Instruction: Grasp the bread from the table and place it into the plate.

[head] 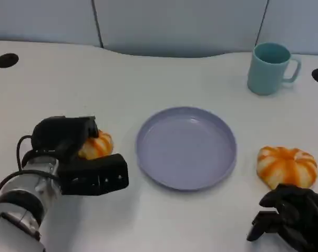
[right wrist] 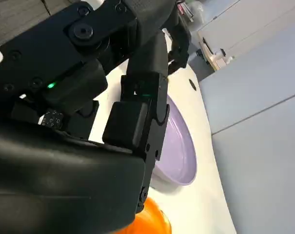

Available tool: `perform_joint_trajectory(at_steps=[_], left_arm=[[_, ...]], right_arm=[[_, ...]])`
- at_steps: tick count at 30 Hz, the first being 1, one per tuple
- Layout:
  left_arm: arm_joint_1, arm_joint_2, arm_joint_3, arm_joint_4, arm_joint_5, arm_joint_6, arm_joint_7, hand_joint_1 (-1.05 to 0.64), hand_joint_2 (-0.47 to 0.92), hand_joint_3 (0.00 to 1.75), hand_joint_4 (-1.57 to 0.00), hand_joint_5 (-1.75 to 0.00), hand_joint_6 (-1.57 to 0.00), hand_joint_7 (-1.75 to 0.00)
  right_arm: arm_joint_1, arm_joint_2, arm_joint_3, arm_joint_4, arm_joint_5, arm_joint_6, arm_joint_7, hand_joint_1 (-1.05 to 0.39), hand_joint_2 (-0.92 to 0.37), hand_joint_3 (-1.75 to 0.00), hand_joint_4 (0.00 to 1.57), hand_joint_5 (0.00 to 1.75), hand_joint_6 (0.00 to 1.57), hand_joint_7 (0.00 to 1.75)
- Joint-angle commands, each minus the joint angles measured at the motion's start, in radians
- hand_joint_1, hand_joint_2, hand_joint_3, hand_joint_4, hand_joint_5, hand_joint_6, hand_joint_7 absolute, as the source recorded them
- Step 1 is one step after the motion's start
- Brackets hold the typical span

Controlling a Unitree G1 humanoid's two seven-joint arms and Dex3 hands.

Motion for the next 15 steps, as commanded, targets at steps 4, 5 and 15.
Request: perform_joint_trajectory(at_steps=[4,5,15], left_arm=[[0.041,0.003,0.046,0.003,-0.045,-0.063,0.066,-0.18,0.92,0.38,-0.74,-1.75,-0.63,-1.49],[0.042,0.003,0.052,0.002,-0.049,-0.072,0.083,-0.17,0.91,0.4,-0.76,-1.75,-0.61,-1.61],[-0.001,0.031,0.098,-0.01,-0.084,-0.151,0.083,-0.08,0.63,0.85,-0.79,-1.75,-0.61,-1.75]], right_arm=[[0.005,-0.013,-0.005,-0.018,0.006,0.01,-0.008,-0.96,-0.69,0.0,1.44,0.65,1.46,0.4],[0.003,-0.012,-0.005,-0.017,0.004,0.009,-0.01,-0.96,-0.69,0.0,1.44,0.66,1.46,0.4],[-0.013,-0.004,-0.002,0.011,-0.001,-0.009,-0.004,-0.98,-0.69,0.0,1.43,0.67,1.44,0.41]])
